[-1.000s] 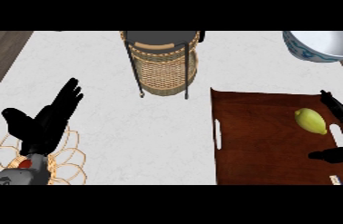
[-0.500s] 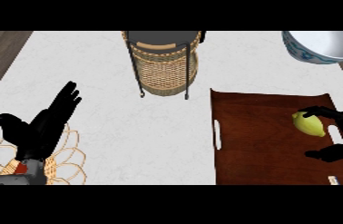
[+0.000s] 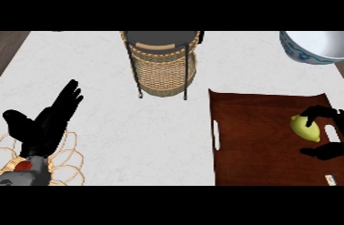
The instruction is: Pick the lemon from the tray and place it in the tiered basket
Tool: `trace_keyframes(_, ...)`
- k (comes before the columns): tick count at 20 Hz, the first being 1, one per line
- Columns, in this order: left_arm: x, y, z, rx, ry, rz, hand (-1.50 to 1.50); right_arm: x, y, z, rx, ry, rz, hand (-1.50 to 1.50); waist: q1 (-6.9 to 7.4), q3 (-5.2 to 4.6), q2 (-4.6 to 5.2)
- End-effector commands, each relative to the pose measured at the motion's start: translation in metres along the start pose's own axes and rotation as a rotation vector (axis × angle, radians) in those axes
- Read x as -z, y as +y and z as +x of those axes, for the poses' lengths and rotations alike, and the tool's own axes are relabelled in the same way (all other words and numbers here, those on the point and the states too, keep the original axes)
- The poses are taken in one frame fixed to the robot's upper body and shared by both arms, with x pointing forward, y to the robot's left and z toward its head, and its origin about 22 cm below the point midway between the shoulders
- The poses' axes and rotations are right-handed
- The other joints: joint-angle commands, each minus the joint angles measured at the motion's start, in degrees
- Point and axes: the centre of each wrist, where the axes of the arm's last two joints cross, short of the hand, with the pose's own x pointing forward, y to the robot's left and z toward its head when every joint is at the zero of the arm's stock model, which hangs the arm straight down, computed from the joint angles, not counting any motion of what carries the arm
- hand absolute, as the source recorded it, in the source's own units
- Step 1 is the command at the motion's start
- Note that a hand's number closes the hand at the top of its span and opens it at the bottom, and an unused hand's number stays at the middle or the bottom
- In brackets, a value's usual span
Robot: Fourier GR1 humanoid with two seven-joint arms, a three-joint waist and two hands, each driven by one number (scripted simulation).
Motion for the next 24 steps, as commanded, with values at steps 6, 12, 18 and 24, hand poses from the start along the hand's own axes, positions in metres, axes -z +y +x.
trace_keyframes(6,0.007,-0.018,0.003,0.001,-0.008,-0.059,0.0,0.069,-0.051,0.039,-0.698,0.245,0.103,1.5,3.13,0.91,1.19)
trace_keyframes(12,0.0,0.002,0.002,0.014,0.012,-0.001,0.0,0.134,-0.056,0.087,-0.502,0.09,-0.181,1.5,0.49,1.16,0.49)
trace_keyframes(18,-0.004,0.002,0.002,0.002,0.017,0.005,0.0,0.165,-0.067,0.14,-0.219,-0.141,-0.279,1.5,-0.82,1.11,-0.15)
trace_keyframes(24,-0.019,0.001,-0.009,-0.007,0.003,0.019,0.0,0.169,-0.086,0.213,-0.192,-0.193,-0.195,1.5,-1.02,1.08,-0.26)
